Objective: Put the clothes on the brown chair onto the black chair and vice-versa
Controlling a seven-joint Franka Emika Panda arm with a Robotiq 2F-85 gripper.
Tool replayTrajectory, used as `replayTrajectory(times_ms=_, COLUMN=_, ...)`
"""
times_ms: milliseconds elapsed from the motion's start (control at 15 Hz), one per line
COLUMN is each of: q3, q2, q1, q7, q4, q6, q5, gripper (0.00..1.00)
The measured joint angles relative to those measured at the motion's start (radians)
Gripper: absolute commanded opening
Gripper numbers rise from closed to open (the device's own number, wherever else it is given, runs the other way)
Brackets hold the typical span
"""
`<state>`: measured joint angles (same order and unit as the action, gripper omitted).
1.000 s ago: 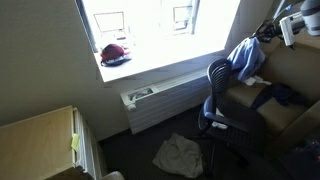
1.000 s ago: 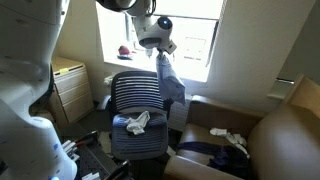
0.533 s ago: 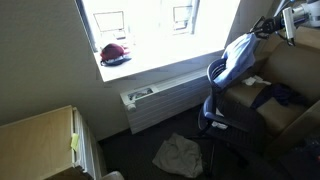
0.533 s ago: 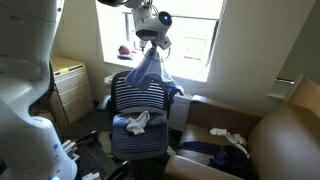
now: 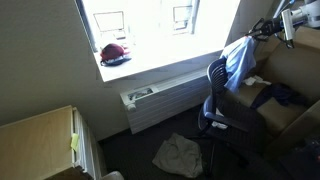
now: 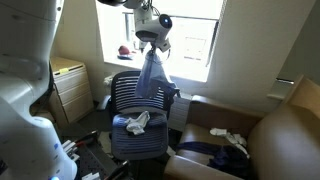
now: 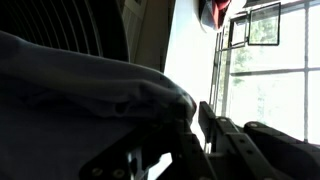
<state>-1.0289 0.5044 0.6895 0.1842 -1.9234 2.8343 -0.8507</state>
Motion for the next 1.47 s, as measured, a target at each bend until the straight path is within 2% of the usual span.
replayTrajectory(times_ms=133, q3=0.088, q2=-0.03, q1=-0.057, q7=0.0, q4=-0.003, q6=-0.092, q5=-0.037, gripper=0.67)
replayTrajectory(times_ms=267, q3=0.23, q2=-0.082, q1=-0.147, q7=0.0, q4=-0.008, q6=-0.222, q5=-0.029, gripper=0.81)
replayTrajectory(times_ms=333, q3=0.31, q2=-0.111, q1=-0.198, q7=0.0, q4=-0.011, q6=-0.283, q5=-0.009, gripper=0.64)
replayTrajectory(times_ms=467, q3=0.447, q2=-0.159, q1=-0.291, q7=0.005, q4=-0.013, q6=-0.358, q5=0.04, gripper=0.78)
replayTrajectory(times_ms=533, q3=0.474, q2=-0.173, q1=-0.311, q7=0.006, q4=-0.014, q6=-0.369, q5=0.046, gripper=0.81)
replayTrajectory(times_ms=600, q3=0.483, q2=-0.181, q1=-0.319, q7=0.006, q4=-0.015, q6=-0.371, q5=0.049, gripper=0.95)
replayTrajectory(times_ms=667, q3=0.484, q2=-0.186, q1=-0.322, q7=0.007, q4=-0.017, q6=-0.371, q5=0.05, gripper=0.96)
replayTrajectory(times_ms=733, q3=0.518, q2=-0.188, q1=-0.353, q7=0.002, q4=-0.015, q6=-0.373, q5=0.033, gripper=1.0)
replayTrajectory(times_ms=867, q3=0.63, q2=-0.19, q1=-0.45, q7=-0.001, q4=-0.012, q6=-0.454, q5=0.02, gripper=1.0)
replayTrajectory(times_ms=1067, q3=0.74, q2=-0.19, q1=-0.541, q7=-0.004, q4=-0.037, q6=-0.655, q5=0.018, gripper=1.0)
replayTrajectory(times_ms=1333, q3=0.839, q2=-0.189, q1=-0.613, q7=-0.006, q4=-0.066, q6=-0.903, q5=0.046, gripper=1.0)
replayTrajectory(times_ms=1467, q3=0.869, q2=-0.19, q1=-0.636, q7=-0.023, q4=-0.064, q6=-0.952, q5=0.07, gripper=1.0)
